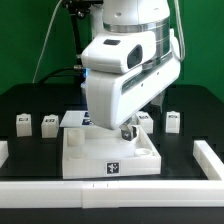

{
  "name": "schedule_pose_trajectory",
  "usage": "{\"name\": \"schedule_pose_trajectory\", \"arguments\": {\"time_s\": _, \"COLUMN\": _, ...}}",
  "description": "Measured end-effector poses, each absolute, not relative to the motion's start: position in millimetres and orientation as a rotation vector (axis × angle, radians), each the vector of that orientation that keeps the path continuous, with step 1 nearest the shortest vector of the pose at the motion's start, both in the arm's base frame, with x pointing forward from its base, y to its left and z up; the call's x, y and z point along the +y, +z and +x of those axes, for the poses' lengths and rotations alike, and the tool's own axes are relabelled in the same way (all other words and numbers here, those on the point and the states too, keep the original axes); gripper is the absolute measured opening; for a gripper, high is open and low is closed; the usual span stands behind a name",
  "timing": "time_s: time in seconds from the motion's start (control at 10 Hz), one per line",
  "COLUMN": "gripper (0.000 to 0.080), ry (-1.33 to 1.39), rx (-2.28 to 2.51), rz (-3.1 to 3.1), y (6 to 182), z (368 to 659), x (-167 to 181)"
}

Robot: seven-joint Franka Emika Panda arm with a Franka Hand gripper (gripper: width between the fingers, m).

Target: Assemble one leg

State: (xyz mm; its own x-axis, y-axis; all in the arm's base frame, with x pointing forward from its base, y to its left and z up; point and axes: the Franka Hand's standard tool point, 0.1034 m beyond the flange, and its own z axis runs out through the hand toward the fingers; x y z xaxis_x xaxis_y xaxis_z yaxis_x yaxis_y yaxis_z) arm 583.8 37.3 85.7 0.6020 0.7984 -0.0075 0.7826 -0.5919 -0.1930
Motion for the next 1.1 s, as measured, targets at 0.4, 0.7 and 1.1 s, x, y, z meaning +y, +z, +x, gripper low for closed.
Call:
{"name": "schedule_pose_trajectory", "arguments": {"time_s": 0.4, "gripper": 0.0650, "ry": 0.151, "rx": -1.327, "rz": -2.649, "y": 85.3, "z": 581.8, "x": 37.2}}
{"name": "schedule_pose_trajectory", "arguments": {"time_s": 0.7, "gripper": 0.0650, "ry": 0.151, "rx": -1.327, "rz": -2.649, "y": 84.1, "z": 580.7, "x": 37.4}}
{"name": "schedule_pose_trajectory", "arguments": {"time_s": 1.1, "gripper": 0.0650, "ry": 0.023, "rx": -1.501, "rz": -2.642, "y": 73.2, "z": 533.2, "x": 47.2}}
